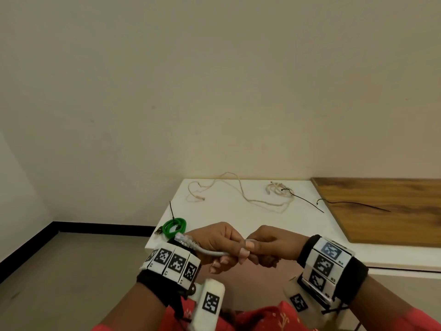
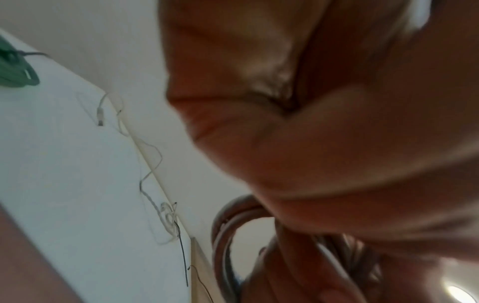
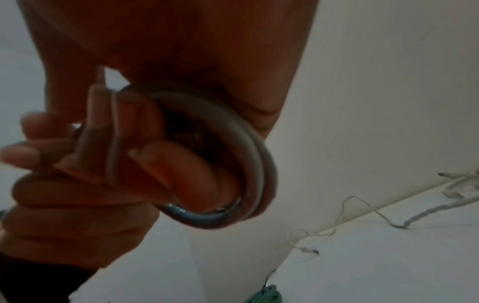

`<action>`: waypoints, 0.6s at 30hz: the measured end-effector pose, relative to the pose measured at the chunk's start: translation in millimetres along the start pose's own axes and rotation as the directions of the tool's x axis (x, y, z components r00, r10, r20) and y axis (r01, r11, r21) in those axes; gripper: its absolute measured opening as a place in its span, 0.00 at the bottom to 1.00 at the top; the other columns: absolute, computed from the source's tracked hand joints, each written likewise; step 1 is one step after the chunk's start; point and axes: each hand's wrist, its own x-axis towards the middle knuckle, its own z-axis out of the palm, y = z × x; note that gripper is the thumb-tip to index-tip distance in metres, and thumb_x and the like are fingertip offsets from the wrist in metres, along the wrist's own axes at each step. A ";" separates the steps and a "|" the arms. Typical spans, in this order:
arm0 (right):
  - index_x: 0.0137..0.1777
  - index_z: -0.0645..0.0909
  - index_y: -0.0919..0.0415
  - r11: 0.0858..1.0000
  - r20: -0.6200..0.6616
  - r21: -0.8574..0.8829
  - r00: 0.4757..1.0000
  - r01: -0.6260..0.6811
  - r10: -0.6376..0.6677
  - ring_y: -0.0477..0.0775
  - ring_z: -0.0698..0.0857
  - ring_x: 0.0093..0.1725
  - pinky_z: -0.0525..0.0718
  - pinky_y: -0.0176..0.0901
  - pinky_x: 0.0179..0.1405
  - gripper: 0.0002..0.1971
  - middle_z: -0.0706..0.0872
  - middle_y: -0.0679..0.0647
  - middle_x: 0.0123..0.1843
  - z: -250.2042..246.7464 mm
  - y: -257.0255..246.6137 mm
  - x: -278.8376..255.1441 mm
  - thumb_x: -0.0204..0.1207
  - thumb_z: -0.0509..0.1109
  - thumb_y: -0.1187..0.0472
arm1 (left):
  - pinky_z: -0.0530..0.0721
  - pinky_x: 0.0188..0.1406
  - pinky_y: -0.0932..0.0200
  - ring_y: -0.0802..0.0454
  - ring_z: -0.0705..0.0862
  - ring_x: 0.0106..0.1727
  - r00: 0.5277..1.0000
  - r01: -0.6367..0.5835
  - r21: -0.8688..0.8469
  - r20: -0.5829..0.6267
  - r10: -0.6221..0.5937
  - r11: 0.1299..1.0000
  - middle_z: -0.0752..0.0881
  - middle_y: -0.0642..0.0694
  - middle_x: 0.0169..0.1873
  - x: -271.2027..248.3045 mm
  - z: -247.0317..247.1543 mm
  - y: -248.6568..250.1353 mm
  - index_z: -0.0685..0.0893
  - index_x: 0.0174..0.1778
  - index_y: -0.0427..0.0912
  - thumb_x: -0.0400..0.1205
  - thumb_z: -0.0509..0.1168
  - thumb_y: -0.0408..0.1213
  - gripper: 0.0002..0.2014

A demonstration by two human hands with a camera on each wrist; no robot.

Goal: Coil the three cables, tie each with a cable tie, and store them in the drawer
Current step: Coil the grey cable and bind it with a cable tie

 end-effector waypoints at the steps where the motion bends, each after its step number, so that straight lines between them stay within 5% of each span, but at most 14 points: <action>1: 0.28 0.76 0.55 1.000 0.012 0.031 1.000 0.001 -0.001 0.39 0.70 0.17 0.71 0.28 0.21 0.32 0.71 0.43 0.15 -0.4 0.1 -0.7 0.55 0.64 0.23 | 0.71 0.11 0.72 0.60 0.71 0.11 1.000 -0.013 -0.021 0.014 0.013 1.000 0.75 0.53 0.11 1.0 -1.3 -1.2 0.82 0.39 0.28 0.77 0.64 0.34 0.10; 4: 0.26 0.74 0.57 0.997 -0.024 0.069 1.000 -0.017 0.019 0.40 0.67 0.14 0.67 0.30 0.18 0.28 0.68 0.44 0.12 -1.0 0.6 -0.2 0.63 0.63 0.30 | 0.73 0.11 0.72 0.60 0.73 0.10 0.999 -0.031 -0.080 0.019 0.033 0.996 0.78 0.52 0.11 5.6 -5.9 -6.6 0.85 0.24 0.41 0.72 0.71 0.42 0.12; 7: 0.24 0.73 0.58 0.993 -0.088 0.113 0.995 -0.044 0.054 0.43 0.63 0.14 0.63 0.32 0.16 0.25 0.67 0.48 0.16 -1.8 3.0 0.4 0.71 0.59 0.39 | 0.78 0.14 0.69 0.59 0.78 0.15 0.999 0.010 -0.075 -0.046 -0.013 0.997 0.83 0.51 0.16 8.4 -12.1 -14.9 0.86 0.27 0.42 0.69 0.70 0.55 0.18; 9: 0.22 0.72 0.58 0.985 -0.129 0.168 0.990 -0.033 0.056 0.45 0.60 0.15 0.60 0.32 0.16 0.26 0.65 0.52 0.19 -3.8 4.5 -1.4 0.72 0.60 0.39 | 0.79 0.17 0.66 0.57 0.79 0.18 0.960 0.095 -0.098 -0.253 -0.117 0.991 0.84 0.50 0.18 9.0 -22.4 -25.7 0.85 0.31 0.41 0.76 0.62 0.54 0.19; 10: 0.20 0.72 0.57 0.979 -0.162 0.199 0.985 -0.030 0.063 0.45 0.59 0.15 0.59 0.32 0.16 0.27 0.64 0.50 0.18 -5.7 4.6 -2.9 0.73 0.60 0.38 | 0.79 0.17 0.65 0.57 0.78 0.18 0.886 0.112 -0.164 -0.429 -0.173 0.980 0.83 0.49 0.18 8.4 -29.9 -33.0 0.83 0.33 0.39 0.79 0.61 0.50 0.18; 11: 0.19 0.71 0.56 0.974 -0.195 0.223 0.978 -0.035 0.080 0.44 0.58 0.14 0.58 0.32 0.17 0.28 0.64 0.47 0.15 -8.1 5.1 -3.9 0.74 0.60 0.38 | 0.77 0.16 0.66 0.56 0.76 0.16 0.763 0.080 -0.235 -0.611 -0.211 0.969 0.82 0.48 0.17 6.7 -39.2 -41.8 0.80 0.34 0.38 0.81 0.61 0.44 0.15; 14: 0.19 0.70 0.57 0.959 -0.254 0.280 0.959 -0.049 0.123 0.43 0.56 0.13 0.55 0.31 0.17 0.26 0.61 0.45 0.13 -13.7 6.6 -5.8 0.70 0.59 0.39 | 0.70 0.11 0.70 0.55 0.69 0.12 0.305 -0.106 -0.157 -0.945 -0.118 0.982 0.77 0.42 0.19 -5.4 -57.4 -58.5 0.78 0.31 0.36 0.81 0.62 0.31 0.11; 15: 0.19 0.69 0.57 0.953 -0.269 0.300 0.954 -0.046 0.131 0.44 0.56 0.13 0.55 0.30 0.17 0.25 0.61 0.46 0.13 -15.2 8.3 -5.0 0.69 0.59 0.39 | 0.69 0.10 0.70 0.55 0.68 0.13 0.242 -0.144 -0.066 -0.970 -0.030 0.987 0.77 0.42 0.20 -6.9 -53.0 -55.2 0.80 0.32 0.35 0.80 0.63 0.30 0.10; 16: 0.20 0.69 0.58 0.947 -0.284 0.319 0.949 -0.043 0.139 0.44 0.55 0.14 0.55 0.29 0.16 0.25 0.60 0.46 0.14 -15.3 10.2 -4.4 0.69 0.59 0.39 | 0.69 0.11 0.69 0.55 0.69 0.15 0.249 -0.194 0.009 -0.967 0.058 0.981 0.78 0.42 0.21 -6.5 -41.0 -48.1 0.82 0.34 0.34 0.79 0.64 0.31 0.09; 18: 0.20 0.69 0.58 0.928 -0.323 0.372 0.934 -0.026 0.155 0.45 0.55 0.14 0.54 0.28 0.16 0.25 0.59 0.47 0.14 -15.2 12.9 -3.8 0.68 0.59 0.39 | 0.71 0.12 0.67 0.56 0.74 0.18 0.378 -0.288 0.115 -0.898 0.223 0.951 0.82 0.42 0.24 -0.5 -4.6 -31.4 0.86 0.39 0.35 0.78 0.66 0.33 0.06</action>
